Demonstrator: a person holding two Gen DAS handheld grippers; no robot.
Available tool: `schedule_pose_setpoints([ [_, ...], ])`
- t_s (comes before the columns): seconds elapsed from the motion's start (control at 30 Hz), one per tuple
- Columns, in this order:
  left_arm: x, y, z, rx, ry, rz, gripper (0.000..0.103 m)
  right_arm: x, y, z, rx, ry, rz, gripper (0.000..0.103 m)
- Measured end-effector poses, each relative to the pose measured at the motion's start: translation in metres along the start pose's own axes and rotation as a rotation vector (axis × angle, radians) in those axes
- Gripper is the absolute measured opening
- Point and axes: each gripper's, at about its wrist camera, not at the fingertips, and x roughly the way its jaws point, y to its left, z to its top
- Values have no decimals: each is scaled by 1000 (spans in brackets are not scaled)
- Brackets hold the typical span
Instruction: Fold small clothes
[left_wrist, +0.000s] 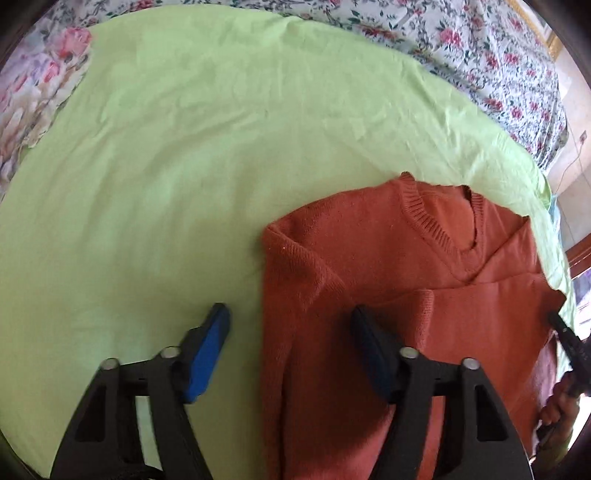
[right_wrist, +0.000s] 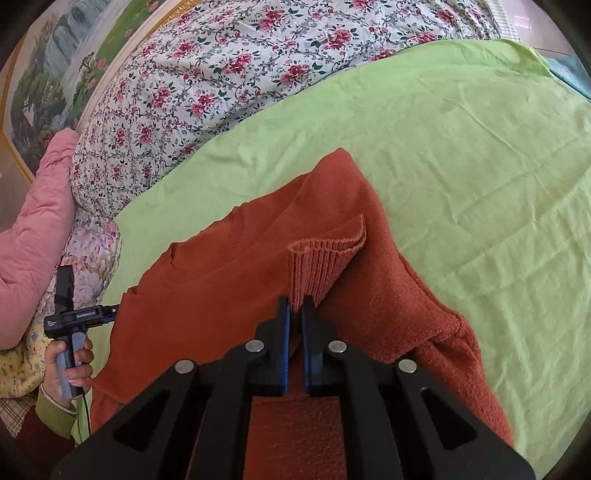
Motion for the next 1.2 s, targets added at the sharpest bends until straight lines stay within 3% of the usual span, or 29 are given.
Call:
schedule_pose_setpoints([
  [0.1,-3,0,-5,22,-53,-24,10,3,1,1,-6,6,7,6],
  [0.13,-7,2,-6,11,-68,-34,9,4,1,2,-6,7,10,6],
  [0.2,-23,11,-9,-23,-136,-23,8,5,1,3,0,7,16,6],
  [0.3,-40,32,-14,-96,-234,-84,8,-1,-1,6,18,-45,24,6],
  [0.4,-19,39,-15,-113,-196,-67,8,2,-2,12,30,-70,24,6],
  [0.6,-13,56,-22,-164,-234,-139,9,6,1,18,-12,-100,28,6],
  [0.67,-12,54,-23,-157,-231,-124,9,11,-1,15,-27,-51,-28,6],
  [0.87,-19,46,-26,-118,-211,-62,11,9,-13,-1,-32,38,-73,6],
  [1.07,-58,40,-53,-90,-195,-26,15,-10,-13,-5,-25,46,-123,15],
  [1.17,-82,35,-87,-93,-182,-61,27,-26,-10,-11,-15,27,-116,24],
  [1.2,-89,32,-100,-99,-177,-73,39,-31,-9,-14,-13,22,-112,28],
])
